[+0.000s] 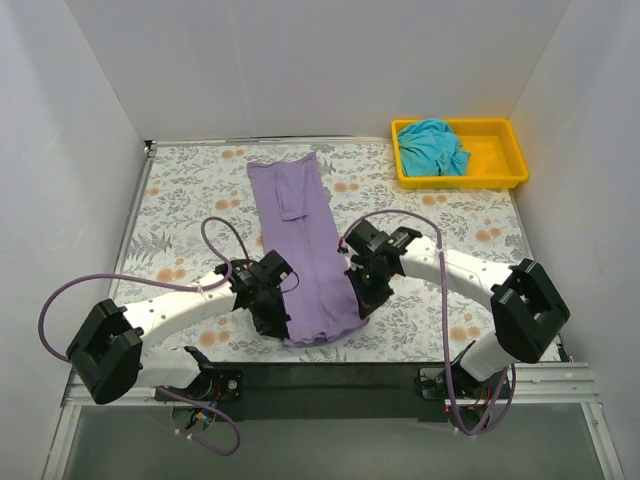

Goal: Fold and stack the t-shirts
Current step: Fold the tshirt

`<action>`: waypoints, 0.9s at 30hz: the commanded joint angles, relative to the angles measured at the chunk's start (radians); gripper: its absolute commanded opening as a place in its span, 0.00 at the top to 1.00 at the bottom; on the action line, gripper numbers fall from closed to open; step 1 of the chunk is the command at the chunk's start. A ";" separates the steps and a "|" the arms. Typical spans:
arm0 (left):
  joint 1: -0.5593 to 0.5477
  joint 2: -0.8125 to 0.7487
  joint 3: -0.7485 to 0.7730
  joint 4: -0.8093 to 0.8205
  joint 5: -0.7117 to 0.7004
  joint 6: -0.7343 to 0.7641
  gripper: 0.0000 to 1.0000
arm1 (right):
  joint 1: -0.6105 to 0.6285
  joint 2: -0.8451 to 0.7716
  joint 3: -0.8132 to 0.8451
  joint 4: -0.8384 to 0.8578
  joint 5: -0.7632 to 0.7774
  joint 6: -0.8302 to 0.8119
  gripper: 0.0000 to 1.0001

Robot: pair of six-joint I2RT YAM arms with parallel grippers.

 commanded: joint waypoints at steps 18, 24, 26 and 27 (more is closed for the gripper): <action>0.483 0.372 0.461 0.235 -0.359 0.493 1.00 | -0.181 0.460 0.725 0.120 0.304 -0.277 0.99; 0.495 0.419 0.458 0.335 -0.362 0.524 1.00 | -0.210 0.481 0.684 0.212 0.298 -0.280 0.99; 0.497 0.435 0.455 0.352 -0.361 0.522 1.00 | -0.214 0.491 0.682 0.227 0.299 -0.282 0.99; 0.497 0.438 0.452 0.358 -0.364 0.522 1.00 | -0.216 0.494 0.684 0.232 0.299 -0.285 0.99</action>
